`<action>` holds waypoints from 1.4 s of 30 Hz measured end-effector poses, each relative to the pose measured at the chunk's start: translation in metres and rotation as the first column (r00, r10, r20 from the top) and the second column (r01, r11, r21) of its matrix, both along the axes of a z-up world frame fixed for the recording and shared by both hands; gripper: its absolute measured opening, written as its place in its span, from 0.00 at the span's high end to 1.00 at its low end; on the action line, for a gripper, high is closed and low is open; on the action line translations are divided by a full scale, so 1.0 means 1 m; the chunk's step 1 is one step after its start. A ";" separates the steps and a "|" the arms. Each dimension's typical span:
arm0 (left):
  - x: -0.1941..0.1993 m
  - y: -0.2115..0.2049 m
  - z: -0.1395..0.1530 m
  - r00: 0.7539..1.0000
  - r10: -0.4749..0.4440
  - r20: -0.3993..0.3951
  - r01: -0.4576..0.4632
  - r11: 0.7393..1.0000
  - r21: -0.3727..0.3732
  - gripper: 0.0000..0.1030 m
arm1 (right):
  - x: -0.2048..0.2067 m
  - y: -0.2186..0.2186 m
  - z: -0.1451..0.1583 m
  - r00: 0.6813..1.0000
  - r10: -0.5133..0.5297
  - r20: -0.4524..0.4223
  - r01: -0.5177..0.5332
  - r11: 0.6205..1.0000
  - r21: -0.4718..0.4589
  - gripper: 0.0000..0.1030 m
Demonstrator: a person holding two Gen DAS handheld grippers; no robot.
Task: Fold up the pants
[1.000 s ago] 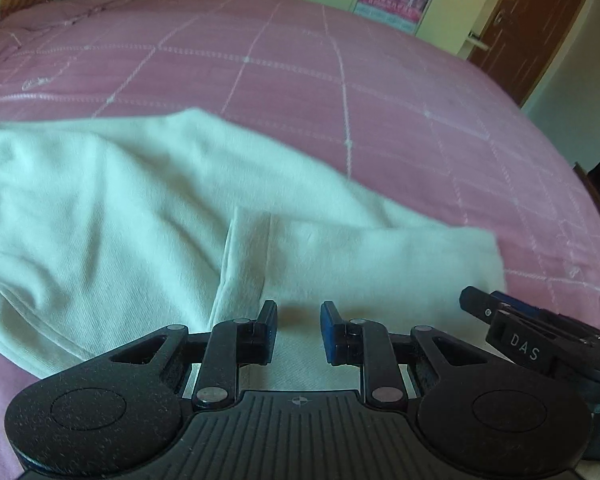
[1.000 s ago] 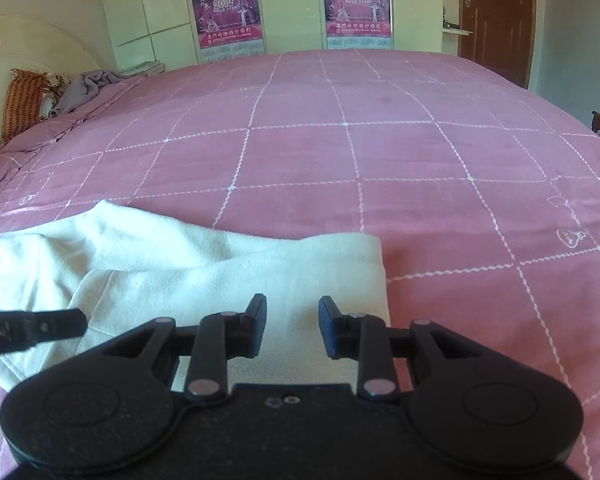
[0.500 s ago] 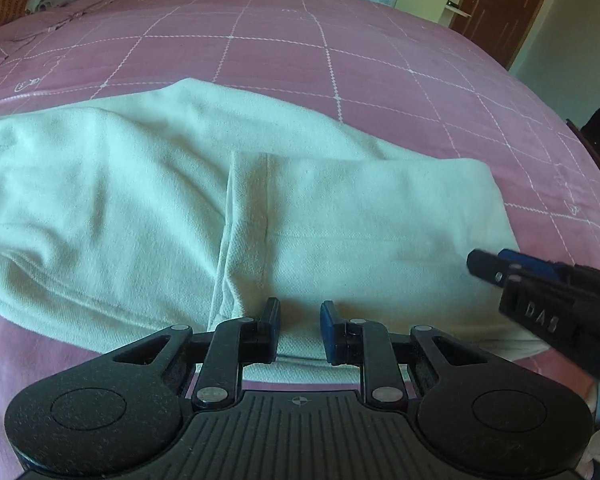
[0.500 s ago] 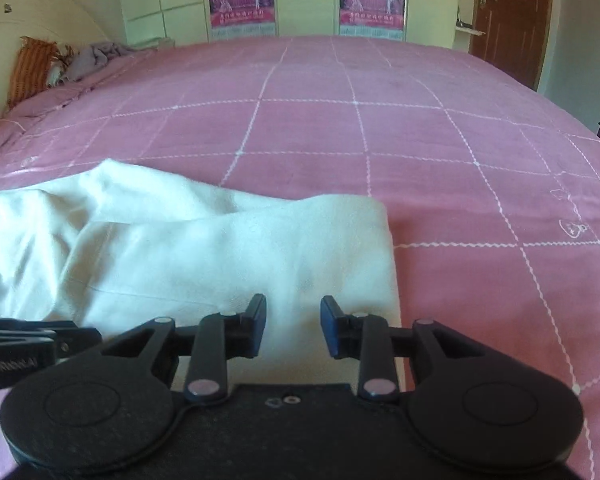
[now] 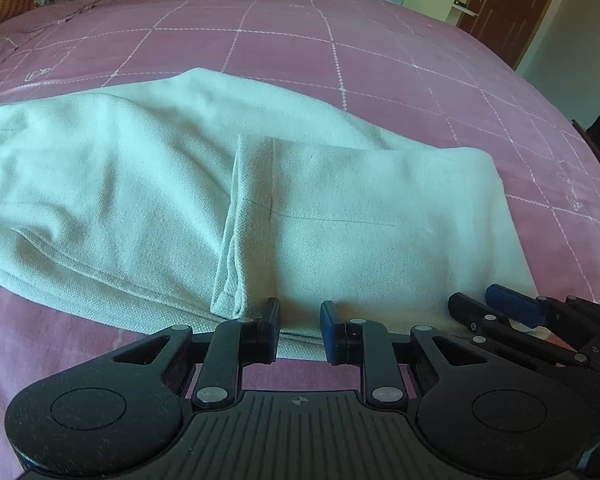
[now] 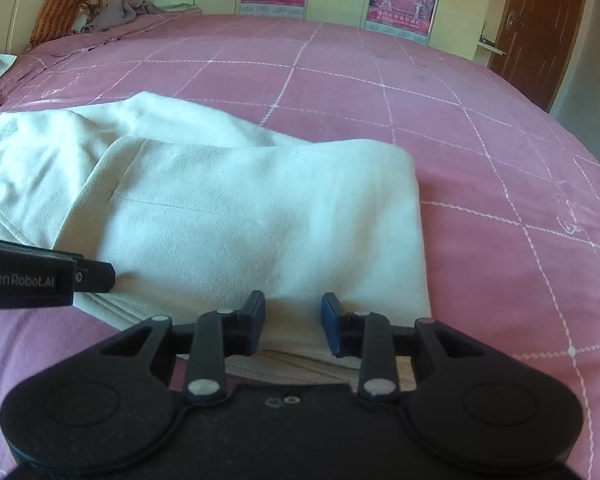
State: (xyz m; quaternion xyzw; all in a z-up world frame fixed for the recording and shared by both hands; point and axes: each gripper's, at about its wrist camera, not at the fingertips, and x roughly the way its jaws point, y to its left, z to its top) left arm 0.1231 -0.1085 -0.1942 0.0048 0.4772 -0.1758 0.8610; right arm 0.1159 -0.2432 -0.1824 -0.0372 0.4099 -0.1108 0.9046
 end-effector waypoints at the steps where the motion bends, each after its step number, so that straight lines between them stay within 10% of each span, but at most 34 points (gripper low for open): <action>1: 0.001 0.001 0.001 1.000 0.006 -0.010 -0.006 1.000 -0.008 0.78 | 0.001 -0.001 0.004 1.000 -0.009 -0.009 0.009 1.000 0.017 0.69; 12: -0.007 0.013 0.022 0.999 0.008 0.043 -0.010 0.999 0.034 0.78 | -0.009 0.016 0.029 0.998 -0.030 0.058 0.022 0.992 0.127 0.47; 42: 0.054 0.123 -0.004 0.972 0.236 -0.001 -0.236 0.972 0.005 0.78 | 0.045 0.075 -0.007 0.999 0.045 -0.027 -0.043 0.997 0.064 0.56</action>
